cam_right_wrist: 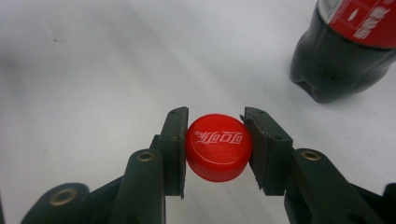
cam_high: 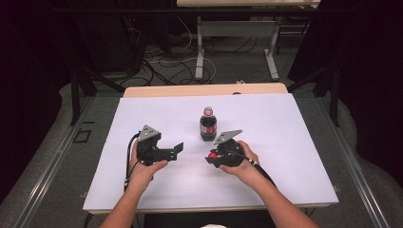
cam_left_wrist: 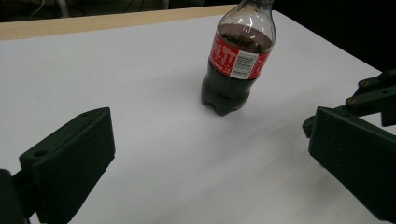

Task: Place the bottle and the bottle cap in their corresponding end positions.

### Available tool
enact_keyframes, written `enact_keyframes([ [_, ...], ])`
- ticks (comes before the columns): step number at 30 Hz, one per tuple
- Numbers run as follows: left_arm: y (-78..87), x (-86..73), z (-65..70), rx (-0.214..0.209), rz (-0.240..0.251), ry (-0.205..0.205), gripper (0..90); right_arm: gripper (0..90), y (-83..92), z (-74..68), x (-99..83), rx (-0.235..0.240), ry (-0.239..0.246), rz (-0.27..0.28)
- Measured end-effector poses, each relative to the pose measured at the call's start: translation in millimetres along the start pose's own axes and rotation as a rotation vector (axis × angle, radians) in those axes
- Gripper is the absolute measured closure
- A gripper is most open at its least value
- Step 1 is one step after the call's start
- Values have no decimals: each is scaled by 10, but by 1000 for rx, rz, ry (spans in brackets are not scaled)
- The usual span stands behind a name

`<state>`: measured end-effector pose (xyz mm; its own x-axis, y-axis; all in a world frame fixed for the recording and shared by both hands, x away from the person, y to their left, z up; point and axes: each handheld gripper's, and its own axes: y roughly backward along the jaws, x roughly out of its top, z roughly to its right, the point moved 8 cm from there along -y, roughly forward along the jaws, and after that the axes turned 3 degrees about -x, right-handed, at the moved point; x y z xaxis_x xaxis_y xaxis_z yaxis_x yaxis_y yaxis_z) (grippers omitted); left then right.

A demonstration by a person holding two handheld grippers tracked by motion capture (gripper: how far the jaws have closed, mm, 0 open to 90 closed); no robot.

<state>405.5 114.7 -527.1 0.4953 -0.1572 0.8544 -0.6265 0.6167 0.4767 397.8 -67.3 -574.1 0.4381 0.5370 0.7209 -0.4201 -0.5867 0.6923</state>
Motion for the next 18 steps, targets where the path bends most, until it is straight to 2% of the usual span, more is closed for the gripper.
enact_keyframes([
  [3, -1, -17, -17, 5, -1, 5, 8, 613, -102, -18, -34, 6, -10, -10],
  [5, -2, -28, -17, 2, -3, 18, 8, 612, -155, -39, -84, 24, -10, -44],
  [7, 1, -31, -27, 3, -3, 9, 8, 612, -202, -71, -131, 34, -7, -64],
  [12, 4, -32, -32, 0, 2, 20, 8, 611, -256, -91, -212, 30, -32, -86],
  [15, 2, -42, -36, 2, -7, 18, 8, 611, -287, -67, -229, 21, -26, -69],
  [18, -6, -43, -32, -2, -4, 25, 8, 611, -296, -47, -260, 20, -18, -88],
])
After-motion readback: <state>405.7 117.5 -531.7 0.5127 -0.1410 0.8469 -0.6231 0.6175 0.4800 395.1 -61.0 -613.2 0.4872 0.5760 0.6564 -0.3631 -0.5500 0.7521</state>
